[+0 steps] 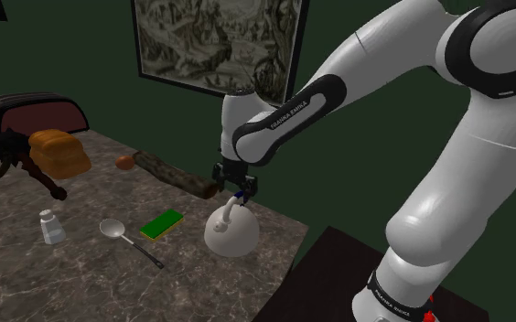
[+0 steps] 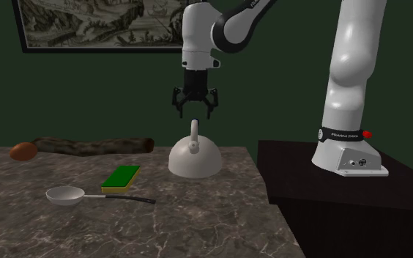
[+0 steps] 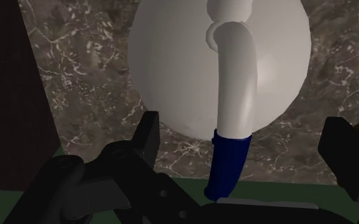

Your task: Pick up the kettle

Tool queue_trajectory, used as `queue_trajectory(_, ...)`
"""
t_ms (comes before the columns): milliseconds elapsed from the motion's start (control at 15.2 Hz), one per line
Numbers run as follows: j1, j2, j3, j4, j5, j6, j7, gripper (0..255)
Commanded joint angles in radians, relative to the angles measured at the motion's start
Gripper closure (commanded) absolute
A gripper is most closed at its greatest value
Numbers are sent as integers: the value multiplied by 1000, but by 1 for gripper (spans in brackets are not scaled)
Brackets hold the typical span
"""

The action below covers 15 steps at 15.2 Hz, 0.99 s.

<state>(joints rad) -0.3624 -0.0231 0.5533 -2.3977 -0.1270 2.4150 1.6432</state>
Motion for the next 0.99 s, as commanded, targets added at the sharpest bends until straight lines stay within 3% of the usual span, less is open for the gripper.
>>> queue_trajectory(0, -1, 27, 1, -4, -26, 26, 23, 0)
queue_trajectory(198, -1, 47, -1, -9, -46, 46, 38, 0)
queue_trajectory(264, -1, 48, 0, -9, -47, 47, 39, 255)
queue_trajectory(924, -1, 34, 0, -6, -33, 34, 28, 255)
